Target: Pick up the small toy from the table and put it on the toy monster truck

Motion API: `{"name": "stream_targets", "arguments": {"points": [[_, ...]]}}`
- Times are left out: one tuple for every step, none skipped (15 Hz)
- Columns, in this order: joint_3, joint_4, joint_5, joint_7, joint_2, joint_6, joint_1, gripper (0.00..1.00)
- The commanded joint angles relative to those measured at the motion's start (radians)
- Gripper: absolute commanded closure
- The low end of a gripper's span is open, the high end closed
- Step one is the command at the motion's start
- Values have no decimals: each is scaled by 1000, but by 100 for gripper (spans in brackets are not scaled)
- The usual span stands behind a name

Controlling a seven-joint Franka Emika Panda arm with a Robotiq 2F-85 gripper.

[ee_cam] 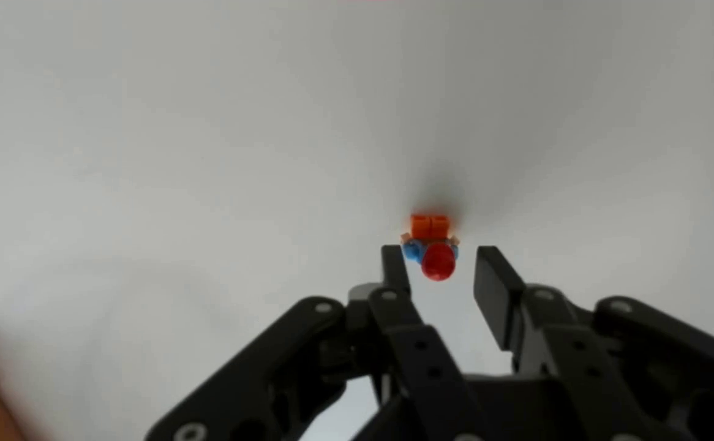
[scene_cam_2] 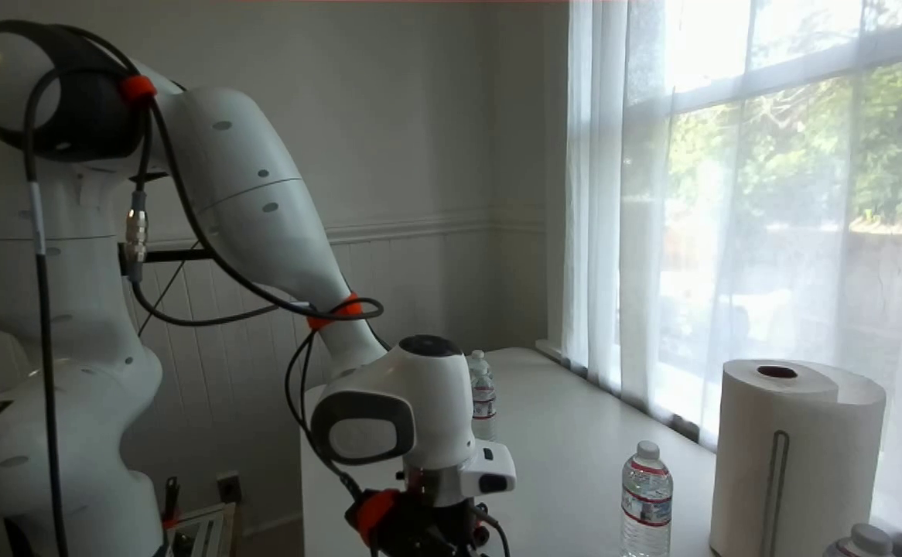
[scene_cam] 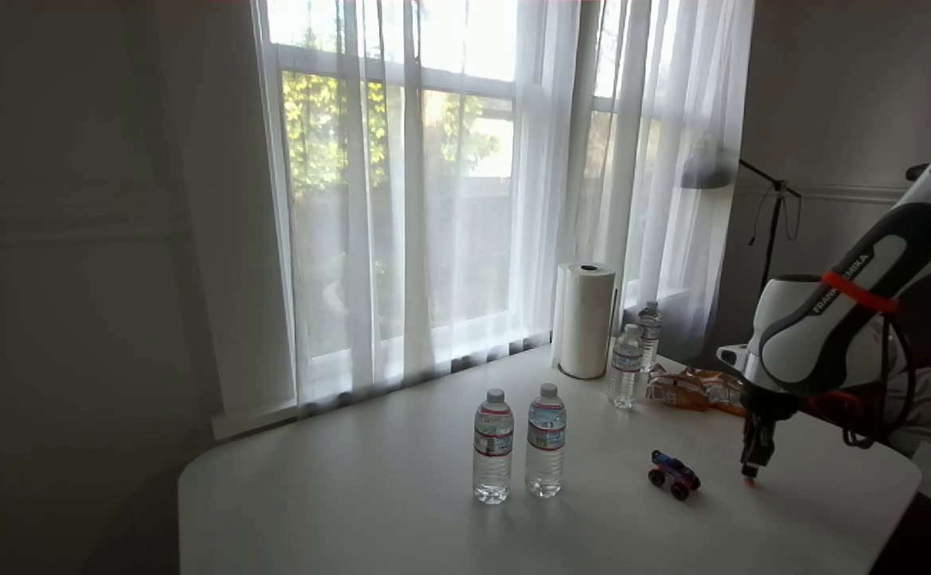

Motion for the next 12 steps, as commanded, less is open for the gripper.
{"name": "stream_targets", "arguments": {"points": [[26,16,27,-36,20,11,-31,96],[27,18,27,-36,22,11,-33,99],[29,19,26,-36,23,11,-36,100],[29,22,25,-33,22,7,-38,97],[27,21,13,-17,17,3,-36,97],[23,18,-3,16,5,2,-31,97],[23,15,-11,34,-8,-3,-27,97],[22,12,-27,61,-28,-12,-21,97],[24,12,-32,75,-41,-20,-17,97],[28,12,-36,90,-56,-32,-13,97],[30,13,-46,115,-67,-37,-8,97],[32,15,-58,150,-80,-46,-2,97]]}}
